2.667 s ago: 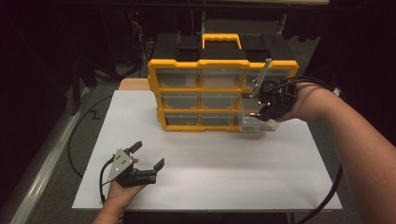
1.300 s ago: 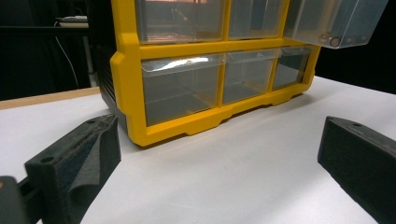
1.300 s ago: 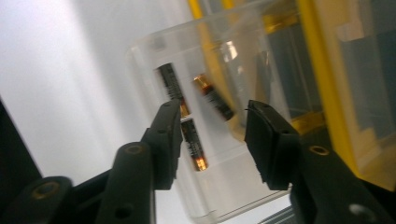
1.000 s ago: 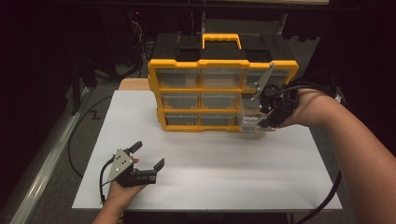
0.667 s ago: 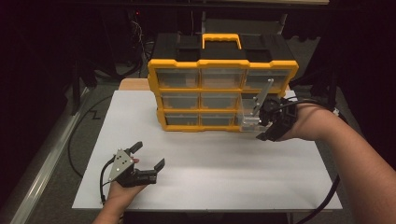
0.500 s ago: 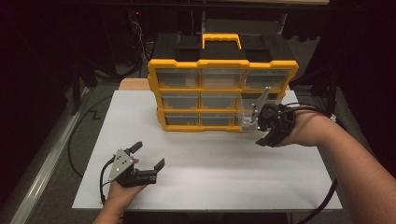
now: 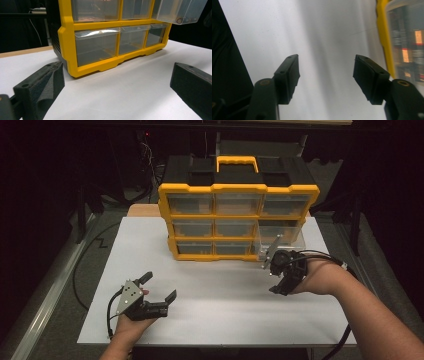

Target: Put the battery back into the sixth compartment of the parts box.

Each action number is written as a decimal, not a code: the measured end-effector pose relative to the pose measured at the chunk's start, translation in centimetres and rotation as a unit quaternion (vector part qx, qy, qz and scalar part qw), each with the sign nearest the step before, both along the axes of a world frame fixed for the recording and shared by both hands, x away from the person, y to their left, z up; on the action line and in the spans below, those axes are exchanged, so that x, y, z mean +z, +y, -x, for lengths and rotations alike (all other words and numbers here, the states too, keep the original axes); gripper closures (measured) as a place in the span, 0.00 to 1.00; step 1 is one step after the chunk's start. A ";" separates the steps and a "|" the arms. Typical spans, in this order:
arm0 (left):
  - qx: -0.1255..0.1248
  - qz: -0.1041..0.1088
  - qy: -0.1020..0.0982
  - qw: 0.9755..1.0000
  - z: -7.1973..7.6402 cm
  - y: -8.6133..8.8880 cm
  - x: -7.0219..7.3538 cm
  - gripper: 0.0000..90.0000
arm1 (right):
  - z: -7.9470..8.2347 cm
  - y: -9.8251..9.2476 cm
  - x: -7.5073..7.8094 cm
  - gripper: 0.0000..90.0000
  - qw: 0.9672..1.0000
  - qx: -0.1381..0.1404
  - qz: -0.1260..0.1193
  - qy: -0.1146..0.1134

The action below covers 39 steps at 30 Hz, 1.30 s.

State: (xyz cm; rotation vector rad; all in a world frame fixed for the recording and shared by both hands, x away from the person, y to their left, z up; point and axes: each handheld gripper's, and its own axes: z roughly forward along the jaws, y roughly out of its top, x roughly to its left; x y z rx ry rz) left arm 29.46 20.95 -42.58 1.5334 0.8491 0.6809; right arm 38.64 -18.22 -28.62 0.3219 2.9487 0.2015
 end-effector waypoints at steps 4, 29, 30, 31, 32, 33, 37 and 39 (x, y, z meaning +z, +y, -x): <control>0.000 0.000 -0.001 1.000 0.0 0.0 0.0 0.00 | 0.3 0.3 -1.9 0.37 1.000 -0.004 0.010 0.010; 0.000 -0.002 0.002 1.000 -0.1 0.1 -0.1 0.00 | 0.7 0.2 -10.2 0.01 0.999 -0.029 0.018 0.028; 0.000 -0.003 0.002 1.000 -0.1 0.1 -0.1 0.01 | 0.7 0.1 -10.3 0.01 0.999 -0.031 0.012 0.022; 0.000 -0.002 0.003 1.000 -0.1 0.1 -0.1 0.00 | 0.7 0.0 -10.3 0.01 0.999 -0.035 0.009 0.023; 0.000 -0.003 0.003 1.000 -0.1 0.1 -0.1 0.01 | 0.7 -0.2 -10.3 0.01 0.999 -0.035 -0.001 0.017; 0.000 -0.005 0.004 1.000 -0.1 0.1 -0.1 0.01 | 0.7 -0.4 -10.3 0.01 0.999 -0.038 -0.010 0.012; -0.002 -0.008 0.007 1.000 -0.2 0.0 -0.2 0.00 | 0.8 -1.2 -10.5 0.01 0.997 -0.056 -0.052 -0.009; 0.000 -0.009 0.008 1.000 -0.2 0.1 -0.2 0.01 | 0.9 -1.5 -10.7 0.01 0.996 -0.060 -0.062 -0.020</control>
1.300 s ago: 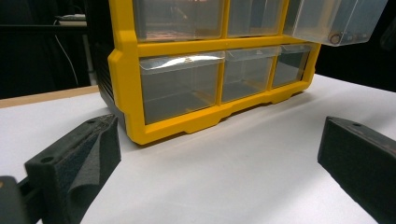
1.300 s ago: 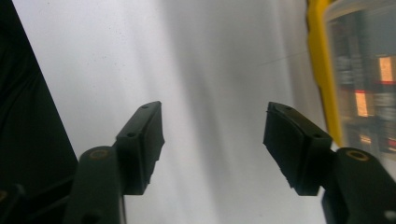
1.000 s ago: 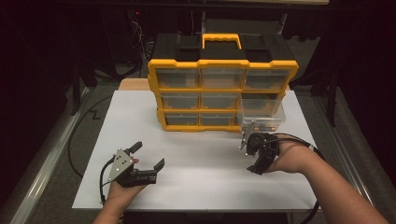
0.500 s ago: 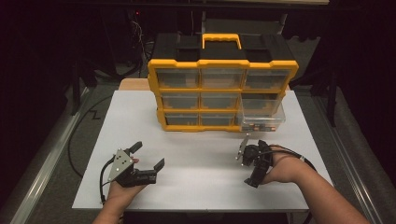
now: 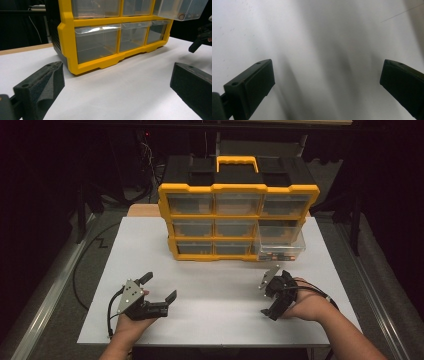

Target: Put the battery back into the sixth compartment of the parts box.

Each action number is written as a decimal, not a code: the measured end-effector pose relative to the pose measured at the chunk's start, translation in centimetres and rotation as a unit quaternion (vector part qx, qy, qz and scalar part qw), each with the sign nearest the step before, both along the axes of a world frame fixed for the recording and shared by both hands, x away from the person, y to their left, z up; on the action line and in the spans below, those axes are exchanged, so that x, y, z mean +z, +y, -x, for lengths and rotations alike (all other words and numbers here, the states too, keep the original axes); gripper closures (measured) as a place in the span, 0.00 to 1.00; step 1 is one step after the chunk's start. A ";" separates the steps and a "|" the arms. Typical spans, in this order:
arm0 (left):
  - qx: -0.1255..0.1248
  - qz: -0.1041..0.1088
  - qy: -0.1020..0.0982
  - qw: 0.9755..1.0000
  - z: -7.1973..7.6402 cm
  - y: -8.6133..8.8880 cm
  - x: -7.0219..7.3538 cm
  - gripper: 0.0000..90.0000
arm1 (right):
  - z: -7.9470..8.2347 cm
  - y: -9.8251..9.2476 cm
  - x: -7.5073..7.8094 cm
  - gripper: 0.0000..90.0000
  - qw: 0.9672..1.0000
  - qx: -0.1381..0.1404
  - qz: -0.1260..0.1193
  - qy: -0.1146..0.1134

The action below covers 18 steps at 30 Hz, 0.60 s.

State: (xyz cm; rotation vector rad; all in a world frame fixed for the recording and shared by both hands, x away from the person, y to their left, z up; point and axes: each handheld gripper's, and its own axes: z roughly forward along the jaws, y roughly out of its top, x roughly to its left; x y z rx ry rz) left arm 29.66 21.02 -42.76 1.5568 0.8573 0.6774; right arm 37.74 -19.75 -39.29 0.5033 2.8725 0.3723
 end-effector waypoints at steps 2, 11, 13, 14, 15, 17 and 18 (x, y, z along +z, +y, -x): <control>0.002 0.000 0.000 1.000 0.0 0.0 0.0 0.01 | 0.1 -0.3 0.0 0.01 1.000 -0.009 -0.023 -0.011; 0.007 -0.004 0.008 1.000 -0.1 0.0 -0.1 0.01 | 0.9 -2.3 -0.2 0.01 0.987 -0.055 -0.134 -0.065; 0.008 -0.003 0.008 1.000 -0.1 0.0 0.0 0.01 | 1.2 -2.6 -0.5 0.01 0.984 -0.063 -0.152 -0.072; 0.008 -0.004 0.008 1.000 -0.1 0.0 0.0 0.01 | 1.3 -2.8 -0.6 0.01 0.982 -0.063 -0.161 -0.072; 0.009 -0.004 0.008 1.000 -0.1 0.0 0.0 0.01 | 1.3 -2.9 -0.8 0.01 0.981 -0.064 -0.167 -0.073; 0.010 -0.005 0.009 1.000 -0.1 0.0 0.0 0.01 | 1.5 -3.1 -1.1 0.01 0.979 -0.064 -0.176 -0.084; 0.011 -0.006 0.009 1.000 -0.1 0.0 0.0 0.01 | 1.7 -3.2 -1.3 0.01 0.977 -0.067 -0.183 -0.087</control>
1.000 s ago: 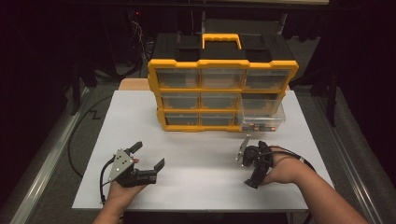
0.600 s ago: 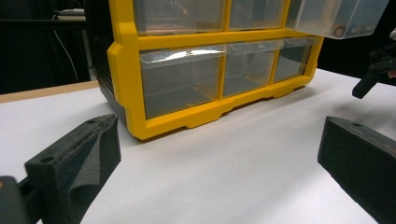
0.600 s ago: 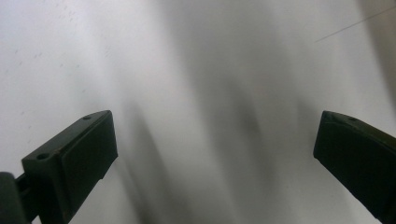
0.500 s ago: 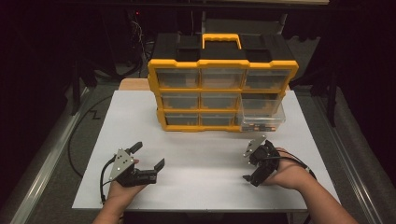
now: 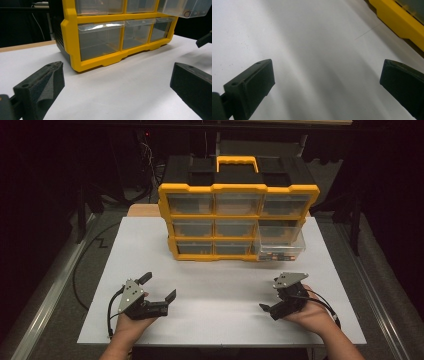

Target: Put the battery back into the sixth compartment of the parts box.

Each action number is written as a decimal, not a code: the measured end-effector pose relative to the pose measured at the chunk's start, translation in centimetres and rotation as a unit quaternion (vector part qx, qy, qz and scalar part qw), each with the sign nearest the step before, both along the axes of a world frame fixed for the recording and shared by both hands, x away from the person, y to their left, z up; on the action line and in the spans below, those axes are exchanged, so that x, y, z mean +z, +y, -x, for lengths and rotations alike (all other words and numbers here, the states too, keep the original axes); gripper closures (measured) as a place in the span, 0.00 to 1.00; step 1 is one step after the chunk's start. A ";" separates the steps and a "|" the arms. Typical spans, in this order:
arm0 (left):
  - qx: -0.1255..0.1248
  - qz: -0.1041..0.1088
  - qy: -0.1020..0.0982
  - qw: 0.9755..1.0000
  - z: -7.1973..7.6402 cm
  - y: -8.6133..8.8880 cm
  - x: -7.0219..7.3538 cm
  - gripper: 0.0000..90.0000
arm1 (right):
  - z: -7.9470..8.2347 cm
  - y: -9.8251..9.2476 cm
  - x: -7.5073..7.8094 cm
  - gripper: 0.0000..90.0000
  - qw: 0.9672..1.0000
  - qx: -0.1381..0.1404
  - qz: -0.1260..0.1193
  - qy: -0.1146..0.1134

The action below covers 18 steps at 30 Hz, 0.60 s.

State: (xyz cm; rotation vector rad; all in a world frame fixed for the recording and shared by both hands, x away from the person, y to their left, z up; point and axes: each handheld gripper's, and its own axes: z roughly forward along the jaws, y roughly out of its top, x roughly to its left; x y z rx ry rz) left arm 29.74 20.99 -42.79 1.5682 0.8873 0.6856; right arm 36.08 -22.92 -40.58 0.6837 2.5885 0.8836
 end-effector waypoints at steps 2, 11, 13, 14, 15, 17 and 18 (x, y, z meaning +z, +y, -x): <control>0.001 0.000 0.000 1.000 0.0 0.0 0.0 0.01 | 0.3 -0.2 -0.3 0.01 1.000 -0.005 -0.012 -0.006; 0.002 -0.001 0.004 1.000 0.1 -0.2 0.1 0.01 | 1.4 -1.2 -1.4 0.01 0.997 -0.040 -0.062 -0.033; 0.002 -0.007 0.009 1.000 0.0 -0.3 -0.1 0.01 | 1.6 -1.6 -1.4 0.01 0.993 -0.053 -0.093 -0.042; 0.005 -0.010 0.013 1.000 -0.1 -0.3 -0.1 0.01 | 1.7 -1.7 -1.4 0.01 0.992 -0.059 -0.103 -0.044; 0.006 -0.011 0.014 1.000 -0.1 -0.3 -0.1 0.01 | 1.6 -1.9 -1.5 0.01 0.990 -0.065 -0.117 -0.043; 0.011 -0.013 0.018 1.000 -0.1 -0.3 -0.2 0.01 | 1.6 -2.0 -1.5 0.01 0.989 -0.070 -0.122 -0.045; 0.013 -0.013 0.021 1.000 -0.1 -0.3 -0.3 0.01 | 1.5 -2.0 -1.6 0.01 0.989 -0.070 -0.127 -0.043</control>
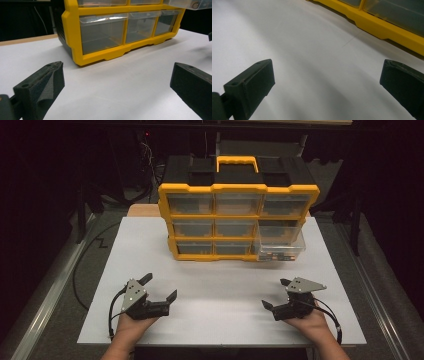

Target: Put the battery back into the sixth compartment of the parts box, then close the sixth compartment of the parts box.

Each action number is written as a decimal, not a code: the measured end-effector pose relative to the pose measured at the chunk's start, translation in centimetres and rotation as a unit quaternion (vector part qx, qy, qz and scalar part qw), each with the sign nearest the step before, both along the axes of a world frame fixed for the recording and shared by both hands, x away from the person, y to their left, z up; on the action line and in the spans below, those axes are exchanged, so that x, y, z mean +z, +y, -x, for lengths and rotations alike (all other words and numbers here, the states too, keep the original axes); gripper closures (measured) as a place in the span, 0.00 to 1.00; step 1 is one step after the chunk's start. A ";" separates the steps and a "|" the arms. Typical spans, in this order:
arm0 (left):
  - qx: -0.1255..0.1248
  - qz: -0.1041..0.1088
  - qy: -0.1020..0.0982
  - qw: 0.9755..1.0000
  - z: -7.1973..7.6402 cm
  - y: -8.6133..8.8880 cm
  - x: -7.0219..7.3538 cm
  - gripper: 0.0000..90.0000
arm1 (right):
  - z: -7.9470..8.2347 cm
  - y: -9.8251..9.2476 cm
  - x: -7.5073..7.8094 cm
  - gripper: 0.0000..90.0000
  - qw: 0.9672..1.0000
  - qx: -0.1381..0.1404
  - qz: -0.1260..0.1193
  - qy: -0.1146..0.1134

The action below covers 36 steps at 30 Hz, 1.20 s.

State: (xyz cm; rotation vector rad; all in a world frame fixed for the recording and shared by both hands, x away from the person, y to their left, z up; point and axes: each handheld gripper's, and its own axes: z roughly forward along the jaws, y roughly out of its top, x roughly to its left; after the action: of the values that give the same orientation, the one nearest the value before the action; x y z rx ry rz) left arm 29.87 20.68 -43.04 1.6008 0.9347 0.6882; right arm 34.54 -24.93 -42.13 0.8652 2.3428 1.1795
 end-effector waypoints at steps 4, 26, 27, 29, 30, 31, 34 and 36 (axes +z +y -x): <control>0.007 0.004 0.006 1.000 0.0 0.2 0.0 0.01 | 0.2 0.4 -0.2 0.01 1.000 0.000 0.002 -0.008; -0.017 0.016 -0.004 1.000 0.2 0.3 0.2 0.01 | 0.3 0.0 -0.3 0.47 0.998 -0.041 -0.018 -0.036; -0.017 0.016 -0.005 1.000 0.2 0.3 0.2 0.01 | 0.4 0.0 -0.3 0.53 0.998 -0.041 -0.019 -0.040; -0.017 0.014 -0.005 1.000 0.2 0.3 0.2 0.01 | 0.6 0.0 -0.2 0.66 0.998 -0.045 -0.020 -0.045; -0.017 0.013 -0.006 1.000 0.2 0.4 0.2 0.01 | 0.6 0.0 -0.1 0.70 0.997 -0.050 -0.015 -0.049; -0.017 0.012 -0.008 1.000 0.1 0.4 0.2 0.01 | 0.6 0.0 -0.1 0.74 0.997 -0.053 -0.016 -0.050; -0.017 0.014 -0.009 1.000 0.2 0.4 0.3 0.01 | 0.7 0.0 0.0 0.84 0.997 -0.056 -0.020 -0.048; -0.018 0.012 -0.008 1.000 0.3 0.3 0.3 0.01 | 0.8 0.0 0.1 0.89 0.997 -0.056 -0.023 -0.049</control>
State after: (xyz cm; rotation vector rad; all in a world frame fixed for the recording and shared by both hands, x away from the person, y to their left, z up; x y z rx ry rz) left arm 29.60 20.96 -42.72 1.5845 0.8971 0.6612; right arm 33.71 -24.94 -42.01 0.9194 2.1674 1.2048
